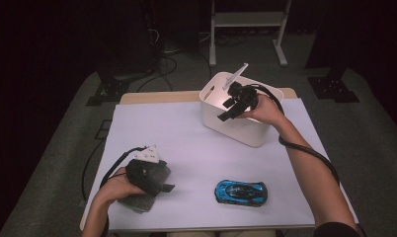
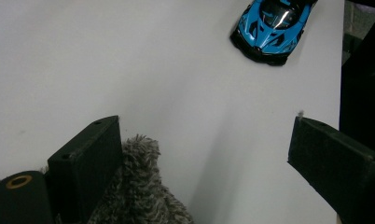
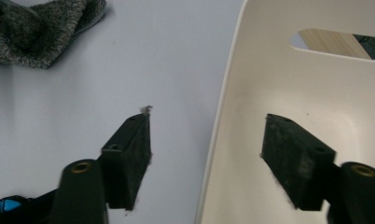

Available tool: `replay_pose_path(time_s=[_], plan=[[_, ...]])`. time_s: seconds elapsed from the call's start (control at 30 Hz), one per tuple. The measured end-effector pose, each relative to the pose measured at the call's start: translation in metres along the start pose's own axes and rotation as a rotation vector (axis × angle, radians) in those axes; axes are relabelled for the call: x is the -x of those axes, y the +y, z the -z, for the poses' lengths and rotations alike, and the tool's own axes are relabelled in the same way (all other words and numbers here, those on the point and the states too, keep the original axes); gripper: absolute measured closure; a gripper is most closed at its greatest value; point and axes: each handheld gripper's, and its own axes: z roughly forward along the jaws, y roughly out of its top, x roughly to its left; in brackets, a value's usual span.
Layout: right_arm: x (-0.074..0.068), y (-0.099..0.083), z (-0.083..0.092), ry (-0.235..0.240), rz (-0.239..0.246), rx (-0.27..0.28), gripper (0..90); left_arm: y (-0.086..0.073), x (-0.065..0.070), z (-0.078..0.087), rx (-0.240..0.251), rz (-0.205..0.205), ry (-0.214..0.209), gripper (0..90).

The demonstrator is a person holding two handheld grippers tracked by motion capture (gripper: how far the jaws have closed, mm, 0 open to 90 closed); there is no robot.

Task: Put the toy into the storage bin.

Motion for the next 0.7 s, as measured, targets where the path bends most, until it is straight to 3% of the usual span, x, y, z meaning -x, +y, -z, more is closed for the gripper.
replay_pose_path(time_s=[0.17, 0.37, 0.7], plan=[[-0.0004, 0.0005, -0.0038, -0.018, 0.037, -0.036, 58.1, 0.0001, -0.0003, 0.0008, -0.001, -0.004, 0.001, 9.4], [-0.0011, -0.0001, -0.0055, -0.004, 0.054, -0.059, 75.3, -0.0003, -0.0002, 0.0009, -0.003, -0.004, 0.001, 9.4], [-0.0047, 0.0000, -0.0045, -0.020, 0.074, -0.084, 79.0, -0.0003, 0.0000, 0.0015, -0.004, -0.005, 0.002, 9.3]])
